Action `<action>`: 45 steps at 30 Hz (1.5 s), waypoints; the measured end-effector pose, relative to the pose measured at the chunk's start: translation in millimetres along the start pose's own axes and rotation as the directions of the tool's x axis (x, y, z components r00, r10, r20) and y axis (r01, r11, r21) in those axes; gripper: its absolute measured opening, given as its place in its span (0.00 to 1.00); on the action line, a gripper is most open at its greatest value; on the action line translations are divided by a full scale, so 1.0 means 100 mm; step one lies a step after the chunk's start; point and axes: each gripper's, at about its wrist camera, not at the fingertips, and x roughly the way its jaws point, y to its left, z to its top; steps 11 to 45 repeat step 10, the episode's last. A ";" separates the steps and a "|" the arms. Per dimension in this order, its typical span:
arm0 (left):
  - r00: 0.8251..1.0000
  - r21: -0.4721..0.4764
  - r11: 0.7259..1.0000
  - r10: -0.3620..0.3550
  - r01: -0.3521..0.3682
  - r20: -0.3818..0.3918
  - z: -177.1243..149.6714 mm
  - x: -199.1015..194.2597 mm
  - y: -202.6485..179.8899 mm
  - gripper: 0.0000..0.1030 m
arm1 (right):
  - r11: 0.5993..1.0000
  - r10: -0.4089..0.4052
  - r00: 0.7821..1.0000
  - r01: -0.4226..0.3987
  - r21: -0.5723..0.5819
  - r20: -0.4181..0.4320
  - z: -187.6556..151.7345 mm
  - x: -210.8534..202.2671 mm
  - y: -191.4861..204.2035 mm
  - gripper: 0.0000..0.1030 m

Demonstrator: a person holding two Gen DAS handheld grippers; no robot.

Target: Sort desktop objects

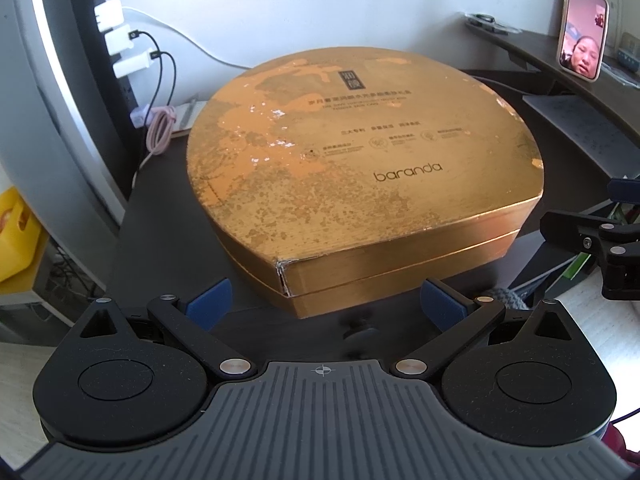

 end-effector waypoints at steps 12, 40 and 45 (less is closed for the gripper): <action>1.000 0.001 1.000 -0.022 0.022 -0.004 0.01 0.02 -0.01 1.00 | 1.000 0.000 1.000 0.000 0.009 -0.008 -0.01 0.04 -0.03 0.98; 1.000 0.001 1.000 -0.022 0.022 -0.004 0.01 0.02 -0.01 1.00 | 1.000 0.000 1.000 0.000 0.009 -0.008 -0.01 0.04 -0.03 0.98; 1.000 0.001 1.000 -0.022 0.022 -0.004 0.01 0.02 -0.01 1.00 | 1.000 0.000 1.000 0.000 0.009 -0.008 -0.01 0.04 -0.03 0.98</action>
